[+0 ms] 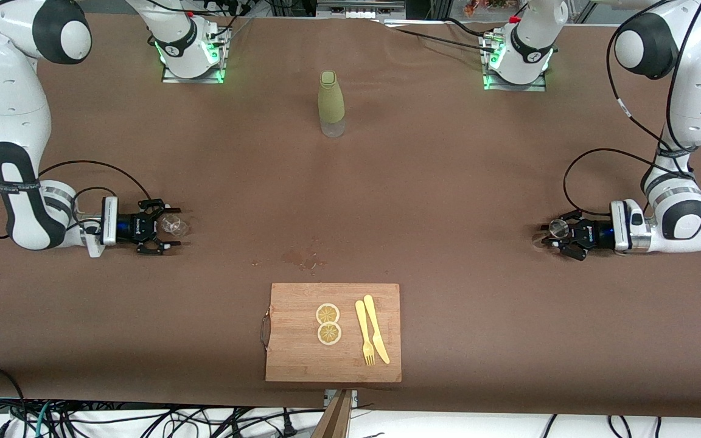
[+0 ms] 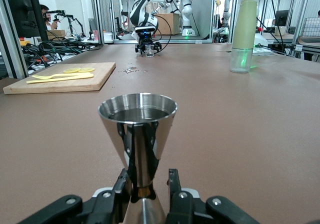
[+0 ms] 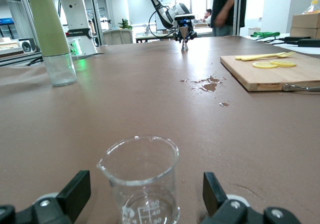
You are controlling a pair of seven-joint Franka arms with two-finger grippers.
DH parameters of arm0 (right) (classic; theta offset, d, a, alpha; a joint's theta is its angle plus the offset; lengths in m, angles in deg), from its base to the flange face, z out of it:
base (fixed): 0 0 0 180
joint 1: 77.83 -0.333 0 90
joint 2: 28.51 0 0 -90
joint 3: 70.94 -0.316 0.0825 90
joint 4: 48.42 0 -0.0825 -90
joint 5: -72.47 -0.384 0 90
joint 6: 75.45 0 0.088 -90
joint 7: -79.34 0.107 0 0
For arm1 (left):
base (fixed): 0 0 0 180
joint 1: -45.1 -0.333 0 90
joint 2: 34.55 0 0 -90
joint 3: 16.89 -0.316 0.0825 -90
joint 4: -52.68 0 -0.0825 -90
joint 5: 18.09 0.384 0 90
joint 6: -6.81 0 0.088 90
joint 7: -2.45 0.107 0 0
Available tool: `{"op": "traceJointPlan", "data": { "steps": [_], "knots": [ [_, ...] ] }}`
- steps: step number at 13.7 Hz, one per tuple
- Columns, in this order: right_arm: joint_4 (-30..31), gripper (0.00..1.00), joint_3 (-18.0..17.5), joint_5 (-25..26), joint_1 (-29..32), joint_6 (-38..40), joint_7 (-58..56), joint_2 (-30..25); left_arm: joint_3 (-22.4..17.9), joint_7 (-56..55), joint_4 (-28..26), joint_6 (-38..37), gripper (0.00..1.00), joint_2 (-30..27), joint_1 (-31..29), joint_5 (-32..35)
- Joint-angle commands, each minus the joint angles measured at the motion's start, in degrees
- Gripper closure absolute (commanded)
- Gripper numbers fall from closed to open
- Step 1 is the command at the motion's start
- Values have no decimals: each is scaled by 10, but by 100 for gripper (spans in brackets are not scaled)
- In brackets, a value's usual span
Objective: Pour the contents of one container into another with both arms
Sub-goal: 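Close the right gripper on the glass cup while the left gripper grasps the jigger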
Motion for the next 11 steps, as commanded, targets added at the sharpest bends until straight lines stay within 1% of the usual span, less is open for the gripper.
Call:
{"op": "traceJointPlan", "data": {
  "steps": [1,2,3,4,7,8,9,11],
  "knots": [
    [-1,1,0,-21,-2,7,-12,7,-6,43,5,-18,100,9,-3,-12],
    [0,2,0,-26,-4,7,-11,8,-6,43,6,-18,100,9,-4,-14],
    [-1,6,0,-28,-7,9,-11,11,-7,43,5,-18,100,9,-5,-14],
    [0,8,0,-28,-9,10,-11,13,-8,43,6,-18,100,8,-6,-15],
    [1,9,-4,-29,-14,9,-12,19,-7,39,8,-23,100,6,-8,-15],
    [0,14,-5,-29,-14,9,-12,19,-7,36,10,-25,100,3,-8,-15],
    [0,22,-5,-29,-14,9,-12,19,-7,28,13,-28,100,1,-8,-16],
    [0,43,-5,-29,-14,10,-12,19,-5,10,15,-34,100,0,-7,-16]
  ]
}}
